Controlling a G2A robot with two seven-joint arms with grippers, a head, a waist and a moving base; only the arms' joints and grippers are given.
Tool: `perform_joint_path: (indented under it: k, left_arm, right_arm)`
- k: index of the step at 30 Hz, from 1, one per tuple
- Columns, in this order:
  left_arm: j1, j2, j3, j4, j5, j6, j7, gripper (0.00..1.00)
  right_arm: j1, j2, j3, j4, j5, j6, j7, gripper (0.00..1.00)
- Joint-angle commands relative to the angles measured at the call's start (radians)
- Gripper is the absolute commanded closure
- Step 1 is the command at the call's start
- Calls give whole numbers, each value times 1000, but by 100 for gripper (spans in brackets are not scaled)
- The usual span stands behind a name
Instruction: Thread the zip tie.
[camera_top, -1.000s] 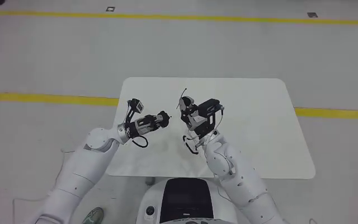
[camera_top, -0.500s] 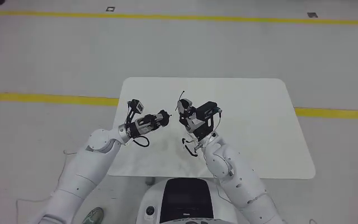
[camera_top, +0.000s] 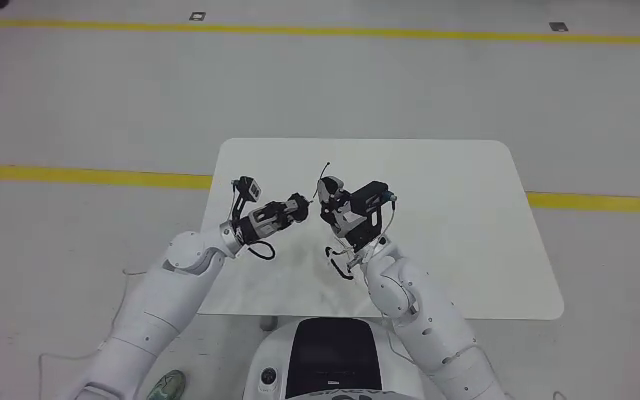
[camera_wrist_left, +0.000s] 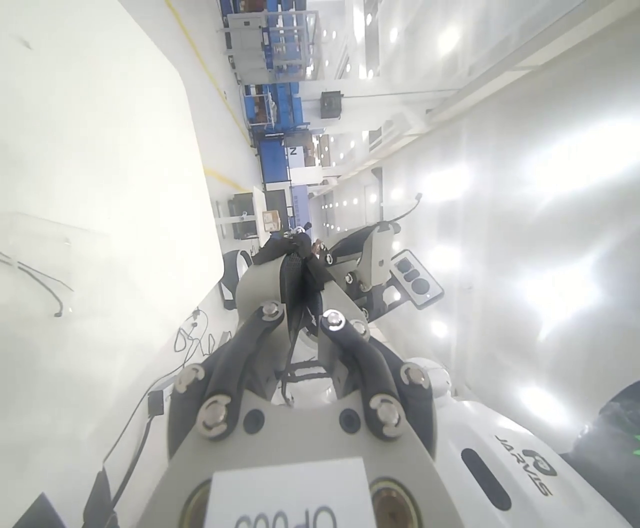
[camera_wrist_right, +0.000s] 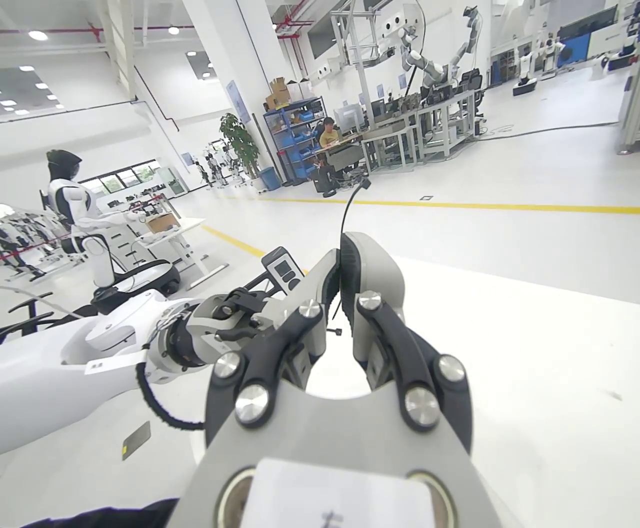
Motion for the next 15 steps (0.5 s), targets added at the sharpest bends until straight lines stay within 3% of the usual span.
perform_joint_path:
  k: [1,11,15]
  left_arm:
    - [0,-4,-2,-1,0,0,-1,100]
    - [1,-7,-5,1,3,0,-3,100]
    - [1,-7,-5,1,3,0,-3,100]
  right_arm:
    - [0,0,0,0,0,0,0,100]
    - [0,0,0,0,0,1,0,100]
    - [8,2,-15,7,-57,4,-4,100]
